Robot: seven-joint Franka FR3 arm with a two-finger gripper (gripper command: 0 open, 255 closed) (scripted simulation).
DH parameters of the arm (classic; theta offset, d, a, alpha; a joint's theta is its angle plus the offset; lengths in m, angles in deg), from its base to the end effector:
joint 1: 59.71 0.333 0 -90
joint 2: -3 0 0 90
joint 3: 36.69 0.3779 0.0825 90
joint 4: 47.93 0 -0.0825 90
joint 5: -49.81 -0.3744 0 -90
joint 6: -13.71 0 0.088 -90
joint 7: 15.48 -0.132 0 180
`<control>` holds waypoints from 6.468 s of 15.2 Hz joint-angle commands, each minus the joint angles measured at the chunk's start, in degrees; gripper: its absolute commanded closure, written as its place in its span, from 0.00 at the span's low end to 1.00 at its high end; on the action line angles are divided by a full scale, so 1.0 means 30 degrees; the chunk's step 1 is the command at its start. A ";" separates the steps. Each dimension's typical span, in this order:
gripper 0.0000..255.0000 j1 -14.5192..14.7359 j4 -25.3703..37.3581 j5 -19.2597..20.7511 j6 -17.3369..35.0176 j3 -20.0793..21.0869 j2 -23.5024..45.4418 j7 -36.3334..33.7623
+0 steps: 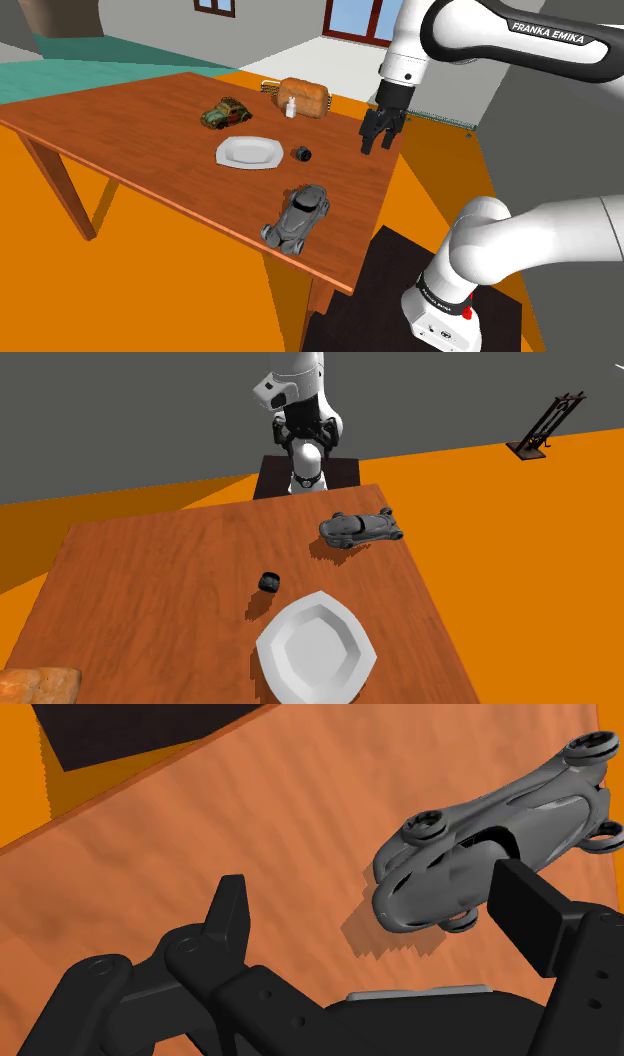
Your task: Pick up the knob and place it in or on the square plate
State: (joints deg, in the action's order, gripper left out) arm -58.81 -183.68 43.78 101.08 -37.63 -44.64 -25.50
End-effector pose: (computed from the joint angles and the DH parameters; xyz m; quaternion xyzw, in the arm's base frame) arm 0.2341 0.0120 0.6112 -0.9948 0.0828 0.0117 0.0578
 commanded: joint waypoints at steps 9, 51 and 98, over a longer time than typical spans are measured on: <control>0.00 -0.0147 0.1289 0.0359 0.3875 -0.1174 0.5159 0.1734; 1.00 -0.0249 0.7233 -0.1243 0.9341 -0.2744 1.6729 0.5170; 1.00 0.1666 1.9792 -0.1622 0.5807 -0.1193 2.5206 0.1013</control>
State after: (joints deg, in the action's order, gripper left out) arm -53.91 -123.54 38.92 117.92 -41.23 31.20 -22.47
